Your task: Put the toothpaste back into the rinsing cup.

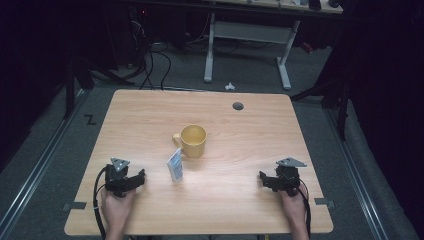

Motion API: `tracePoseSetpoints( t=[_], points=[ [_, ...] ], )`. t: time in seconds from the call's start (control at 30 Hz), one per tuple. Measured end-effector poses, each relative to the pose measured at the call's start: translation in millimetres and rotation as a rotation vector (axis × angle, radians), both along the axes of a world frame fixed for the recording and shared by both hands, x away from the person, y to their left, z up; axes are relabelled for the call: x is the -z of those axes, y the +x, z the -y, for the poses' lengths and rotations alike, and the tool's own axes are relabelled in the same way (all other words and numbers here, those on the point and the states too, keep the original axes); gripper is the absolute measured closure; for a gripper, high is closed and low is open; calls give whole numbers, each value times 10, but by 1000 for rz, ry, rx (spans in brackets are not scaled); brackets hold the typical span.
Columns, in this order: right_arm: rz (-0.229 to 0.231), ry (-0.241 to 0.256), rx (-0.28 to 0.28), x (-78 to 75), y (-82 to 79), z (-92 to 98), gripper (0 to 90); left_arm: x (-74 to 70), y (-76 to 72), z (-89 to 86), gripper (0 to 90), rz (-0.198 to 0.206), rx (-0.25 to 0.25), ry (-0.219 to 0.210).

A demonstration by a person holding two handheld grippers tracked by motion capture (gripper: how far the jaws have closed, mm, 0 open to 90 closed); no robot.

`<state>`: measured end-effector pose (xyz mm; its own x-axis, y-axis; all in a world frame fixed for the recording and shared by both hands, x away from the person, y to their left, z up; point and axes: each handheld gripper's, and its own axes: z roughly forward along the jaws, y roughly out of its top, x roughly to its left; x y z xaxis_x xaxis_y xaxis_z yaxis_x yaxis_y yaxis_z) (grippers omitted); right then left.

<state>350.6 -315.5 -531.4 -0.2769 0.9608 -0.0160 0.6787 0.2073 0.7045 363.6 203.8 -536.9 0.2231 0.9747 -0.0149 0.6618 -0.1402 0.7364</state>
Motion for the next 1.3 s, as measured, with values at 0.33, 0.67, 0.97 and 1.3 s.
tracePoseSetpoints(
  t=[0.33, 0.67, 0.97, 1.3],
  points=[
    [0, -1, 0, 0, 0, 1, 148, 0, 1, 0, 238, 0, -1, -1],
    [0, -1, 0, -1, -1, 1, 148, 0, 11, 0, 238, 0, -3, -2],
    [0, -2, -2, -1, -1, 2, 149, -4, 3, 6, 304, 9, -38, -4],
    [1, -1, 0, 0, -7, 0, 149, 1, 25, 28, 151, -18, -9, 4]
  ],
)
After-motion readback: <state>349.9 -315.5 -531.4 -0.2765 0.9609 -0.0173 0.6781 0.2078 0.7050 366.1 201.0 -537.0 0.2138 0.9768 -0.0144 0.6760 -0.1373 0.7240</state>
